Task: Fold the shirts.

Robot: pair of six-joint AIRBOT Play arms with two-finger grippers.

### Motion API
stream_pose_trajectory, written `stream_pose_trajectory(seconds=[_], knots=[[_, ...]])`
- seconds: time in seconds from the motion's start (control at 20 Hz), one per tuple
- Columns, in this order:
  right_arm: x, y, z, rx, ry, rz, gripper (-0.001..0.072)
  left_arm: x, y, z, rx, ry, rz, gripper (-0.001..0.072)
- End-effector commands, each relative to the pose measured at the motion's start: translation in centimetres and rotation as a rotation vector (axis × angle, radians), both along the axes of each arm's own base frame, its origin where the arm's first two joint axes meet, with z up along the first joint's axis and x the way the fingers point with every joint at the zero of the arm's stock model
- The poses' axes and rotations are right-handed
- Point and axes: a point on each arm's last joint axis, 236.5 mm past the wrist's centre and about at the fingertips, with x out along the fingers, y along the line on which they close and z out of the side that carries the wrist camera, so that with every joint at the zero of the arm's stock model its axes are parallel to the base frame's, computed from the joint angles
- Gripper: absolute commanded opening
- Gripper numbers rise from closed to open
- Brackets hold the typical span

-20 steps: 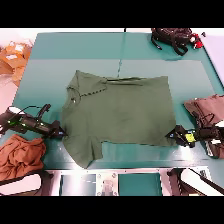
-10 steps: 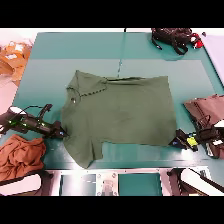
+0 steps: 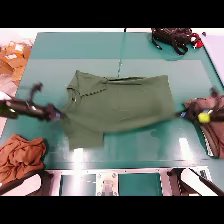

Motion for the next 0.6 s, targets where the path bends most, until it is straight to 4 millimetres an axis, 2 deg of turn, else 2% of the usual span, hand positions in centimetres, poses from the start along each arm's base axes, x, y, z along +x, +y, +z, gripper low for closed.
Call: stream_pose_trajectory(seconds=[0.0,0.1,0.15,0.2,0.25,0.3,0.35,0.4,0.45,0.55], knots=[[4.1,1.1,16.9,-0.067,-0.478,-0.005,0.0016,1.7,-1.7,16.1,-0.038,-0.398,0.003,0.0022],[3.5,1.5,28.1,-0.207,-0.77,-0.056,0.0016,0.7,-2.0,26.7,0.025,-0.695,0.026,0.0022],[2.3,1.9,33.2,-0.281,-0.904,-0.089,0.0016,-0.4,-2.3,31.8,0.056,-0.843,0.05,0.0023],[0.4,2.5,38.3,-0.359,-1.048,-0.123,0.0017,-2.3,-2.7,37.2,0.091,-1.013,0.065,0.0023],[-1.9,3.5,43.0,-0.428,-1.184,-0.158,0.0016,-4.4,-3.3,41.6,0.118,-1.156,0.074,0.0023],[-4.3,4.4,46.8,-0.477,-1.303,-0.197,0.0016,-7.1,-4.0,45.7,0.141,-1.285,0.074,0.0023],[-6.9,5.1,50.3,-0.523,-1.419,-0.245,0.0017,-9.8,-4.8,49.0,0.158,-1.394,0.077,0.0023],[-9.2,5.5,52.7,-0.576,-1.504,-0.291,0.0016,-12.3,-5.3,51.9,0.172,-1.504,0.093,0.0023],[-11.4,5.7,54.6,-0.637,-1.576,-0.344,0.0016,-14.4,-5.8,54.0,0.172,-1.585,0.107,0.0023],[-13.1,5.3,55.7,-0.705,-1.613,-0.402,0.0016,-17.2,-6.4,56.5,0.17,-1.69,0.126,0.0024]])
